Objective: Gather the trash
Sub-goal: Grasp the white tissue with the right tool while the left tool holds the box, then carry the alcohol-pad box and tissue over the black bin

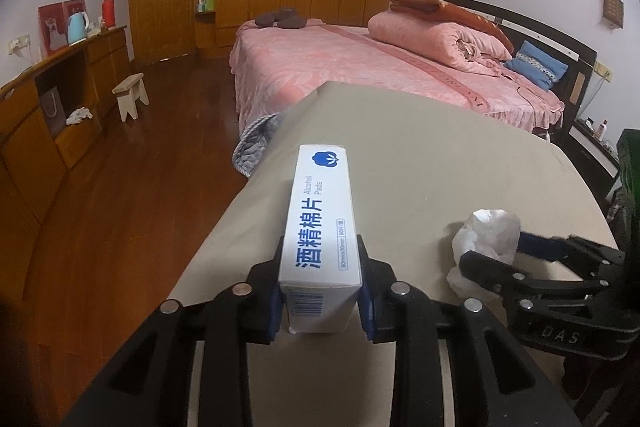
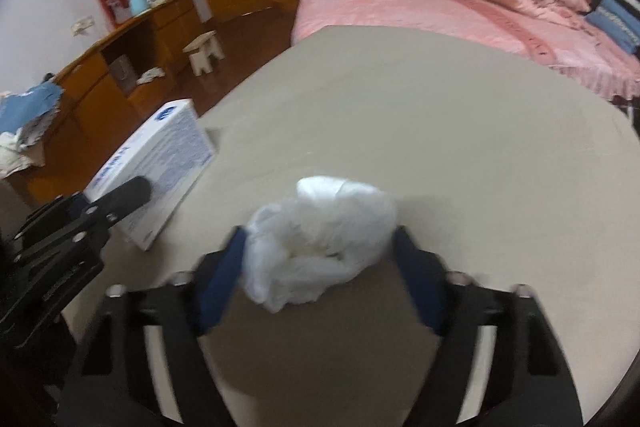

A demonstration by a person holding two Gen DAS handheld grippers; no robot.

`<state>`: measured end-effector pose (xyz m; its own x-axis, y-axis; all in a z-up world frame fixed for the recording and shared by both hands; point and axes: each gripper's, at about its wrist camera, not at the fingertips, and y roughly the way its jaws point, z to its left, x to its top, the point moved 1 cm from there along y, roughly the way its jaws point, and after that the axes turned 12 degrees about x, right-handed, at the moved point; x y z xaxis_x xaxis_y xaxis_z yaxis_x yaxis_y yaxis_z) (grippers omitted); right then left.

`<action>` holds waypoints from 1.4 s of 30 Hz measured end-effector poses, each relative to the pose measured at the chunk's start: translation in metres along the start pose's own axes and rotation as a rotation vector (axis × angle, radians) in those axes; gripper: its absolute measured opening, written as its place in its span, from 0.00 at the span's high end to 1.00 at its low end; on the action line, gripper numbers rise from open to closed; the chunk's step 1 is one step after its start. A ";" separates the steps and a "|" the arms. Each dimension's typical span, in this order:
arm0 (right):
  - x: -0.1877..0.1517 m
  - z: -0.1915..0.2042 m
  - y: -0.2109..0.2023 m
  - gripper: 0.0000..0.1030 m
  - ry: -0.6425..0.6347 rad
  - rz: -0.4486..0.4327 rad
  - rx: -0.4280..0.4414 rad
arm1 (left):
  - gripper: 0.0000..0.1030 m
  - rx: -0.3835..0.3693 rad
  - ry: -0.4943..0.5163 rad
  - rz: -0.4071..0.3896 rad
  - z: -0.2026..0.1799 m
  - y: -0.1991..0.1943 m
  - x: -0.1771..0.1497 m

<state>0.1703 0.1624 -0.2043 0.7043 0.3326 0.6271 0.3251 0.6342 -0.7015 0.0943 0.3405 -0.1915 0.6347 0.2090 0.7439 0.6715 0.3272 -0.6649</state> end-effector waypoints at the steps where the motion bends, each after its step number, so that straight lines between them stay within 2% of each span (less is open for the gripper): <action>1: 0.000 0.002 -0.002 0.47 -0.004 -0.004 0.002 | 0.71 0.000 0.000 0.001 0.001 0.001 0.000; 3: 0.002 0.005 -0.008 0.58 -0.021 -0.016 0.010 | 0.71 0.002 0.001 0.001 0.001 0.001 -0.001; 7: 0.004 0.005 -0.017 0.67 -0.028 -0.022 0.021 | 0.71 -0.002 -0.007 -0.001 0.001 0.001 -0.001; 16: 0.009 0.002 -0.047 0.68 -0.025 -0.066 0.023 | 0.71 -0.019 -0.015 -0.022 -0.004 -0.012 -0.001; 26: 0.012 -0.009 -0.087 0.68 -0.013 -0.124 -0.012 | 0.71 -0.037 -0.008 -0.030 -0.027 -0.033 0.008; 42: 0.012 -0.032 -0.184 0.68 -0.022 -0.256 -0.063 | 0.71 -0.099 0.045 -0.101 -0.092 -0.099 0.038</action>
<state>0.1386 0.0274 -0.0784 0.5801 0.1827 0.7938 0.5300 0.6553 -0.5382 0.0873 0.2310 -0.1037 0.5769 0.1372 0.8052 0.7659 0.2515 -0.5917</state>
